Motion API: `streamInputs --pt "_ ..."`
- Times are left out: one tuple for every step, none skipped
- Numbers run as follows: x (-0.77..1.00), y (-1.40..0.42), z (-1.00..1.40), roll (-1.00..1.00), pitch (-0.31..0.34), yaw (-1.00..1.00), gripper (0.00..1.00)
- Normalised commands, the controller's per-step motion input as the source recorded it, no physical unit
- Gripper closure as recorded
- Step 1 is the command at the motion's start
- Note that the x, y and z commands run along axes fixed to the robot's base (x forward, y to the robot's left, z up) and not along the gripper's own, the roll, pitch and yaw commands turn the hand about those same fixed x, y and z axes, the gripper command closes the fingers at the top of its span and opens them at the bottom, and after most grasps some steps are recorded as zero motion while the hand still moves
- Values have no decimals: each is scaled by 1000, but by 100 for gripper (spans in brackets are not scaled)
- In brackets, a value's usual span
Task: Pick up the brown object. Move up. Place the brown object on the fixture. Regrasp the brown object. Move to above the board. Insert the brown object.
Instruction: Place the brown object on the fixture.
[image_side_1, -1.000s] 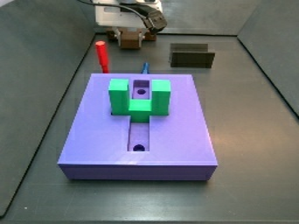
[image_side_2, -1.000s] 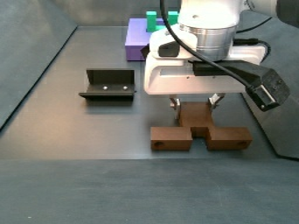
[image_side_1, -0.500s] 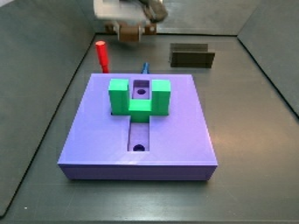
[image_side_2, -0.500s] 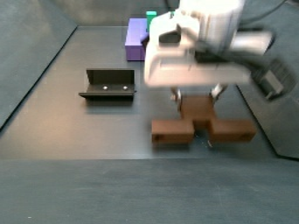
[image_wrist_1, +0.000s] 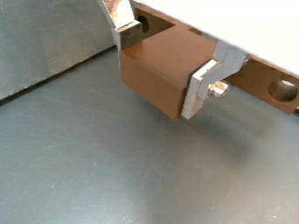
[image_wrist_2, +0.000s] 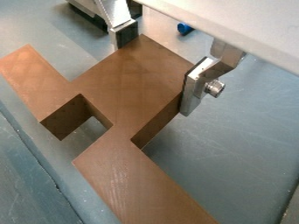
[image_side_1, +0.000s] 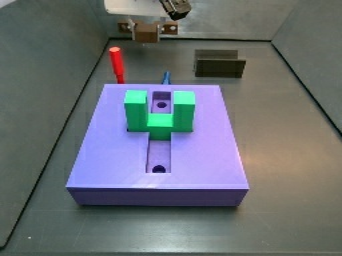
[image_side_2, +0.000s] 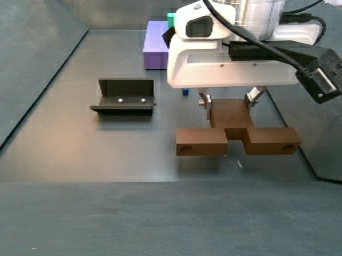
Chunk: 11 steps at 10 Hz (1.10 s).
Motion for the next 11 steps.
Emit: streamInputs --pt "0 0 -29 0 -6 0 100" --pt "0 0 -31 -17 -9 0 100" --pt "0 0 -31 -31 -17 0 100" --pt "0 0 -49 -23 -37 0 100" --pt "0 0 -46 -11 -29 0 100" --pt "0 0 -46 -11 -29 0 100" --pt "0 0 -46 -14 -29 0 100" --pt "0 0 -37 -23 -23 0 100" --pt "71 0 0 -51 31 0 100" --pt "603 0 346 -1000 0 -234 100" --pt "631 0 271 -1000 -109 -306 100"
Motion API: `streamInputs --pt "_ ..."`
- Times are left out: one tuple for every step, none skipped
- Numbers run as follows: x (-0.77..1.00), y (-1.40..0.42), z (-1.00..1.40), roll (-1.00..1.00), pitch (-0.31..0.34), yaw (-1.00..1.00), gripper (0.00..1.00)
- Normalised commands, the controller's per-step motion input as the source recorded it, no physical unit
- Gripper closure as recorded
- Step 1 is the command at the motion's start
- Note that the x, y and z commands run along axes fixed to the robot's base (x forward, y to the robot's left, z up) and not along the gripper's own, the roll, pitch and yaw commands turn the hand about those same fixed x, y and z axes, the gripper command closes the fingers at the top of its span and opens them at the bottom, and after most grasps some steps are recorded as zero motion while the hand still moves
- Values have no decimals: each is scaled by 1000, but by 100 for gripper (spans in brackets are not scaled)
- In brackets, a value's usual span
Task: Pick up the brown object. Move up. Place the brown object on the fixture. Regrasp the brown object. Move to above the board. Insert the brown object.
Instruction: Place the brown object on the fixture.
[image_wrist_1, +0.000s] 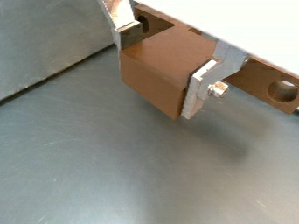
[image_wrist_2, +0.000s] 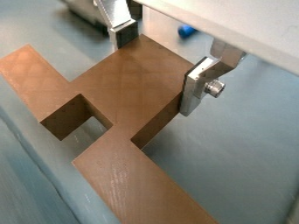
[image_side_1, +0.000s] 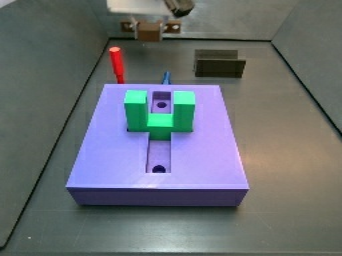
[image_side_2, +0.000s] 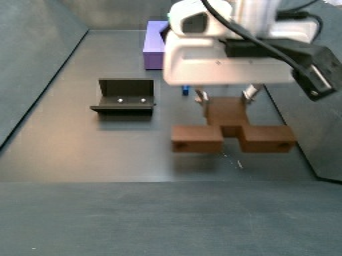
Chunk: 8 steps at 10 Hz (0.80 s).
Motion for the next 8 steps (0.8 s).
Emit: streamInputs --pt "629 0 274 -1000 -126 -309 100" --pt "669 0 286 -1000 -83 -311 100" --pt "666 0 303 -1000 -80 -314 100" --pt "646 0 317 -1000 -94 -320 100" --pt "634 0 346 -1000 -66 -317 100" --pt "629 -34 409 -1000 -14 -309 100" --pt "623 -57 426 -1000 -31 -280 100" --pt "594 -77 400 -1000 -69 -243 100"
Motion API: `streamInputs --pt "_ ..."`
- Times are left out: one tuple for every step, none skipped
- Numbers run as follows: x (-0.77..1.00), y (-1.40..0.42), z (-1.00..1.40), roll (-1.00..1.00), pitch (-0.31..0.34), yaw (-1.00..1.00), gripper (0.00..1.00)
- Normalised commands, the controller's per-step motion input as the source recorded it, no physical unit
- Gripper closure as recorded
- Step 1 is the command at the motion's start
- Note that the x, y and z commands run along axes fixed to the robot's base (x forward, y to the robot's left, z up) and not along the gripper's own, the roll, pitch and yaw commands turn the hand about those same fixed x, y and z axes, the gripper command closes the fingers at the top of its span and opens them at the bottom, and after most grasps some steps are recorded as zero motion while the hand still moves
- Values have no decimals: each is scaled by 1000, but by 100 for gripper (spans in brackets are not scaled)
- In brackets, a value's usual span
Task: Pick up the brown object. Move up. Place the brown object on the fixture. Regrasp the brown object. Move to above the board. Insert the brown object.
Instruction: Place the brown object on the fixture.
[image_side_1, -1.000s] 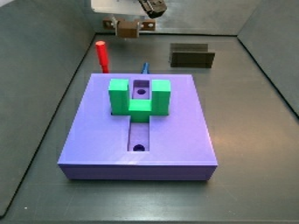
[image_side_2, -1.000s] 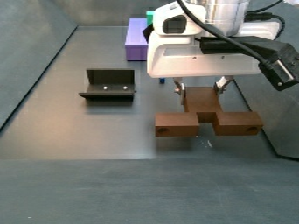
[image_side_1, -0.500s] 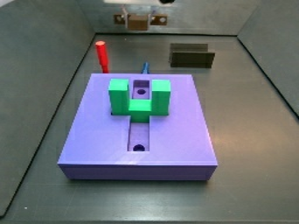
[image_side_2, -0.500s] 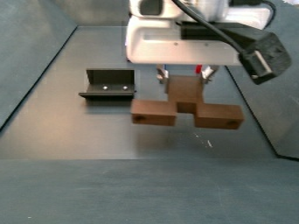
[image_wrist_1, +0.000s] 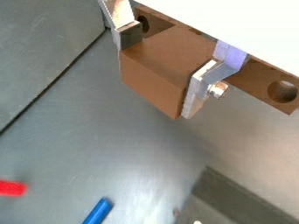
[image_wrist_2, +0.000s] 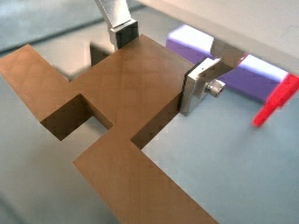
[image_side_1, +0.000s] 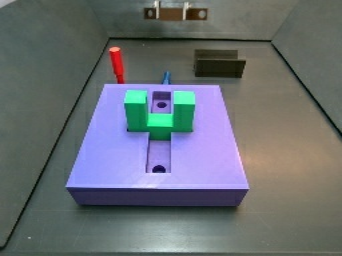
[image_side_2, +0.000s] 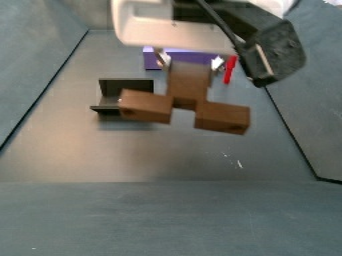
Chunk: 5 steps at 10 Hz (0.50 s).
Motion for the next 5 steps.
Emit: streamInputs --pt "549 -100 357 -1000 -103 -209 100" --pt "529 -103 354 -1000 -114 -191 100" --pt "494 -180 434 -1000 -123 -183 100" --pt "503 -180 446 -1000 -120 -189 100" --pt "483 -174 440 -1000 -151 -180 100"
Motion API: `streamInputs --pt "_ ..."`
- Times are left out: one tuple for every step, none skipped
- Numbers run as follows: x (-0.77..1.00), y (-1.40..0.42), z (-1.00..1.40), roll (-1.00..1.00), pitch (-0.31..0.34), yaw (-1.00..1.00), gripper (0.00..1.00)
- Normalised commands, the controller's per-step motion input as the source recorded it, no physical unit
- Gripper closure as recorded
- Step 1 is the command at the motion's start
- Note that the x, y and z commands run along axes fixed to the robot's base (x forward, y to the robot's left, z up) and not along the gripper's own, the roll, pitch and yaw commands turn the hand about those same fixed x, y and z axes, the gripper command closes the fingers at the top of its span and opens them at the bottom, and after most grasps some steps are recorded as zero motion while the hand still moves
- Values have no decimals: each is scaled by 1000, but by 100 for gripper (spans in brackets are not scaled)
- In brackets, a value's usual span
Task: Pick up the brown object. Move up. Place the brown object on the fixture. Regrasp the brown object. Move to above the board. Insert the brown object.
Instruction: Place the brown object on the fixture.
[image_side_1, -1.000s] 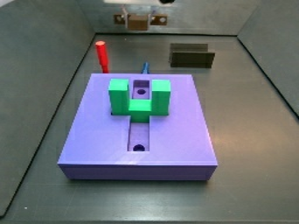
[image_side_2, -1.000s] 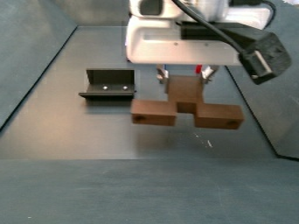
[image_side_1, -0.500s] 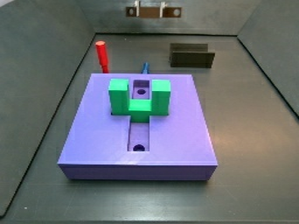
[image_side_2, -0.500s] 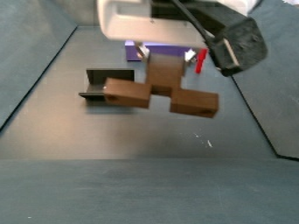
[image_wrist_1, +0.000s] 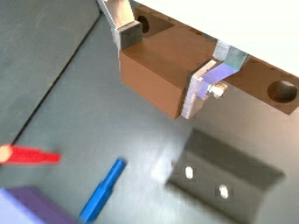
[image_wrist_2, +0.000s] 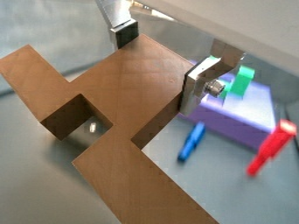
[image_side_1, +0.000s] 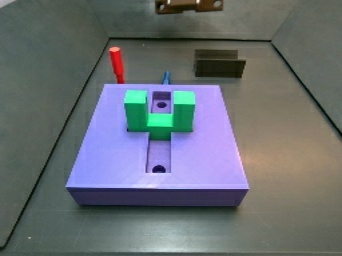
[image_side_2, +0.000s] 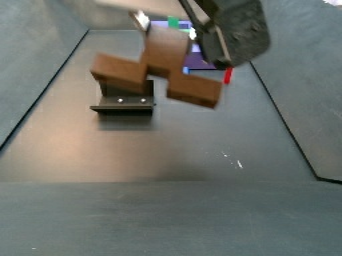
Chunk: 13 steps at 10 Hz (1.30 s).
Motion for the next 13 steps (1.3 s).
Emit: streamInputs --pt "440 -180 397 -1000 -211 -163 100" --pt "369 -277 209 -880 -294 -149 100" --pt "334 -457 -117 -523 -297 -197 100" --pt "254 -269 -291 -349 -294 -140 100" --pt "149 -211 -297 -257 -306 0 100" --pt "197 -251 -217 -334 -300 -20 100" --pt "154 -331 -246 -491 -597 -89 100" --pt "180 -331 -271 -520 -614 -111 100" --pt "243 -334 -294 -500 -566 -111 100" --pt "331 -320 -286 -480 -463 -117 100" --pt "346 -214 -166 -151 0 0 100" --pt "223 -131 -131 -97 94 137 100" --pt "37 -51 0 -203 277 114 100"
